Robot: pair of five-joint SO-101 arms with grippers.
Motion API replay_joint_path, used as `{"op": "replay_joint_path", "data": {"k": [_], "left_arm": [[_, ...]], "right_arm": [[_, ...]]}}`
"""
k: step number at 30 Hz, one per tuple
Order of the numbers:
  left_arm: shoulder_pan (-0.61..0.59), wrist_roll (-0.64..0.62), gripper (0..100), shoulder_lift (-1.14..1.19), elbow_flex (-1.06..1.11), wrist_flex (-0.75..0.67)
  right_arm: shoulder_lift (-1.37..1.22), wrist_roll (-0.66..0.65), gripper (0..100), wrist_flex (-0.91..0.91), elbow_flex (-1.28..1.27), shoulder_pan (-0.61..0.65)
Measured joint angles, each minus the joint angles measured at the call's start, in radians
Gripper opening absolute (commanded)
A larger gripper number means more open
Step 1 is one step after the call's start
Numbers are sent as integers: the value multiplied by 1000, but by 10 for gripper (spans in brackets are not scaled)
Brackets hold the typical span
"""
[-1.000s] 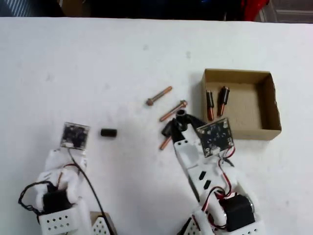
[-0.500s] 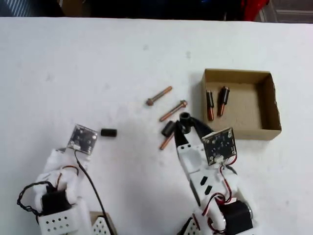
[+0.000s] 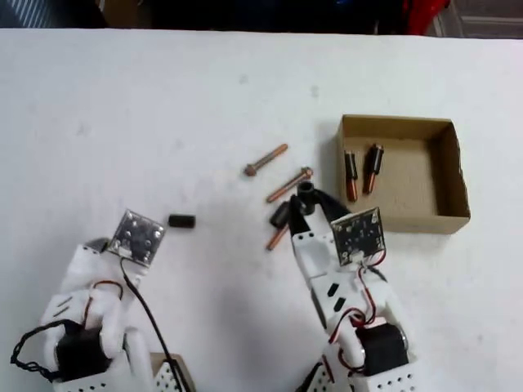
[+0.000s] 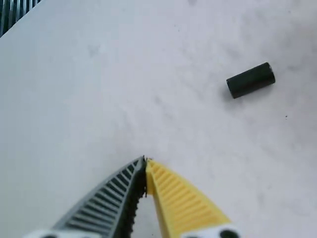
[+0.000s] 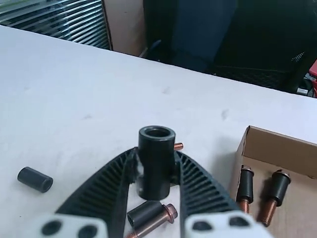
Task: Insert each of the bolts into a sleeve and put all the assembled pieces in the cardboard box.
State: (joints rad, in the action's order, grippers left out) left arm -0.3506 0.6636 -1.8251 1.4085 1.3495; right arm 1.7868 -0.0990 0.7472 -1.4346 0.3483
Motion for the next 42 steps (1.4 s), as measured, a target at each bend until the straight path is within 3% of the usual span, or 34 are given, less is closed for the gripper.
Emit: {"op": "replay_joint_path", "data": {"k": [16,28,35,42], "left_arm": [[103,5,20,58,-3,0],[155,3,21,744,-374,-81],[276,2,22,1094,-615,-94],[422,2,22,1366,-776,-230]], "right_arm": [[0,0,17,-23,-40,-11],[0,0,17,-55,-40,-77],[0,0,17,-110,-40,-198],[0,0,17,-141,-40,-319]]}}
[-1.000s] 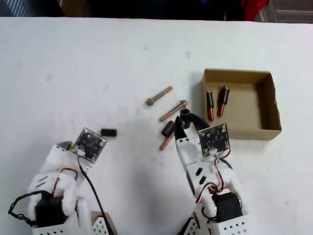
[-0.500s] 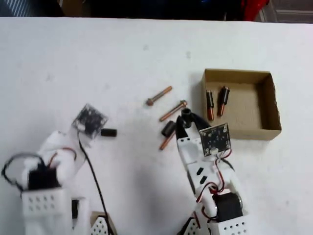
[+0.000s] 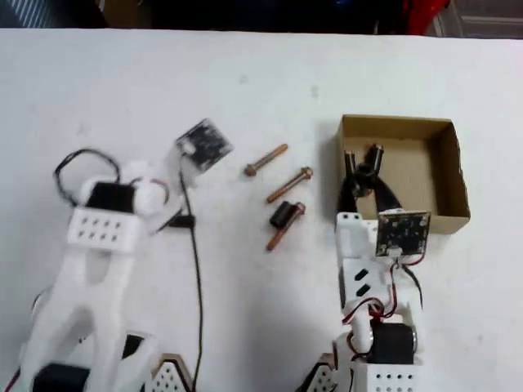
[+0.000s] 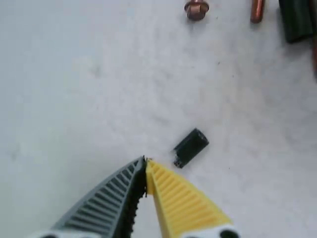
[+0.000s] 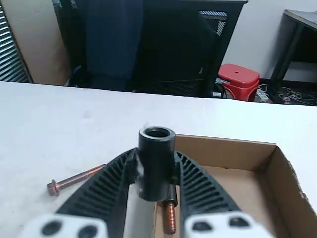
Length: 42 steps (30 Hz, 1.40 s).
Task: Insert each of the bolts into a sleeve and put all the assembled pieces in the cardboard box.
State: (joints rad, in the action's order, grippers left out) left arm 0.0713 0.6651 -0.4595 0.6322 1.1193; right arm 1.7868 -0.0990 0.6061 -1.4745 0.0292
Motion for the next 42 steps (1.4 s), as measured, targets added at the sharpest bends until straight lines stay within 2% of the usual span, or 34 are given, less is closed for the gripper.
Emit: {"op": "replay_joint_path", "data": {"k": [6,10,16,19,24,37,42], "left_arm": [[153,-3,24,232,-157,-31],[209,-3,24,407,-299,-32],[276,-3,24,671,-586,81],[292,-3,33,793,-756,155],[316,-3,116,993,-1036,262],[334,-3,120,1493,-1705,471],[364,-130,121,1625,-1913,502]], "right_arm": [[0,0,17,-3,-31,-49],[0,0,17,-3,-31,-68],[0,0,17,-3,-31,-86],[0,0,17,-3,-31,-104],[0,0,17,-3,-38,-150],[0,0,17,-6,-61,-161],[0,0,17,-9,-68,-163]]}}
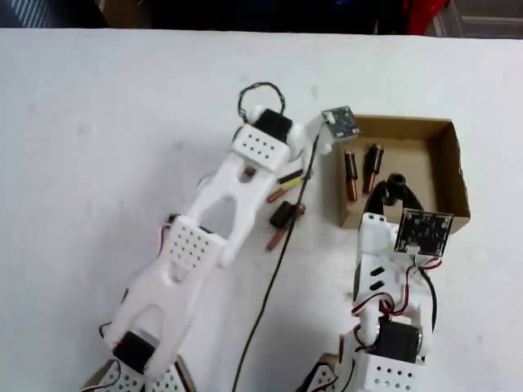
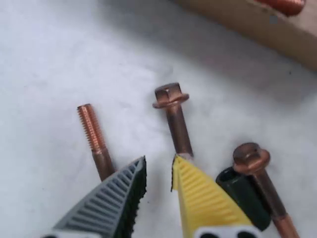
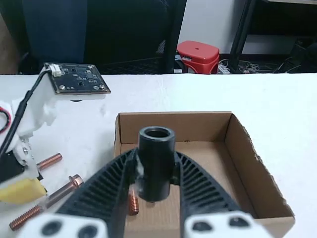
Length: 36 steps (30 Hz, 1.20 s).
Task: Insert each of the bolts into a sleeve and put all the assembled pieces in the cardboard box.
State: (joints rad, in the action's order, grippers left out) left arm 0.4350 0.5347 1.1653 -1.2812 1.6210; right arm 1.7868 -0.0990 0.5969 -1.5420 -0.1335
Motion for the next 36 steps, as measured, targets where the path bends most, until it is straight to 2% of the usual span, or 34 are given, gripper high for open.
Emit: {"op": "replay_joint_path", "data": {"k": [9,15,21,28,36], "left_arm": [[2,-81,122,104,-222,35],[37,-133,181,106,-229,41],[49,-172,181,117,-230,41],[48,-173,181,213,-249,28],[48,-173,179,219,-250,18]], "right_arm": [[0,0,17,0,0,0],[0,0,17,0,0,2],[0,0,17,0,0,2],[0,0,17,0,0,2],[0,0,17,0,-11,0]]}}
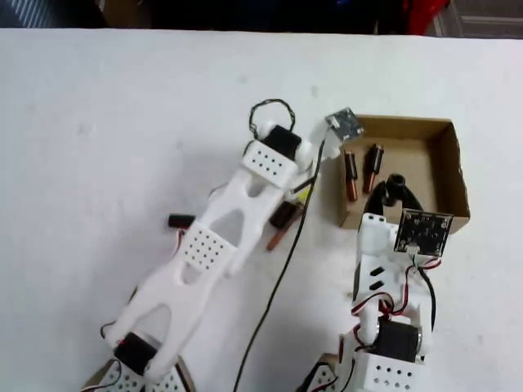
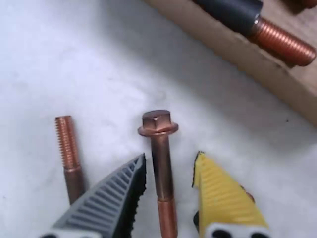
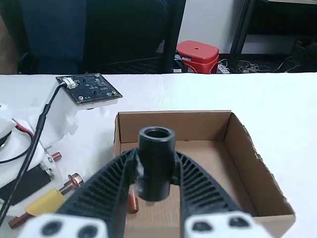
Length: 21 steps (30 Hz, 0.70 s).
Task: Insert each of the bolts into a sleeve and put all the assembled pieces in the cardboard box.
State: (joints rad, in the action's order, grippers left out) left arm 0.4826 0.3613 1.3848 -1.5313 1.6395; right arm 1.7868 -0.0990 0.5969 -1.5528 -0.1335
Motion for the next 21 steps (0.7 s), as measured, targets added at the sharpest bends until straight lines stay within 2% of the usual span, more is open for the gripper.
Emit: {"op": "replay_joint_path", "data": {"k": [2,6,12,21], "left_arm": [[0,0,154,0,0,0],[8,0,24,3,0,-37],[-6,2,21,8,2,-130],[-11,2,21,11,-43,-95]], "right_arm": [[0,0,17,0,0,0],[0,0,17,0,0,0],[0,0,17,0,0,0],[0,0,17,0,0,2]]}}
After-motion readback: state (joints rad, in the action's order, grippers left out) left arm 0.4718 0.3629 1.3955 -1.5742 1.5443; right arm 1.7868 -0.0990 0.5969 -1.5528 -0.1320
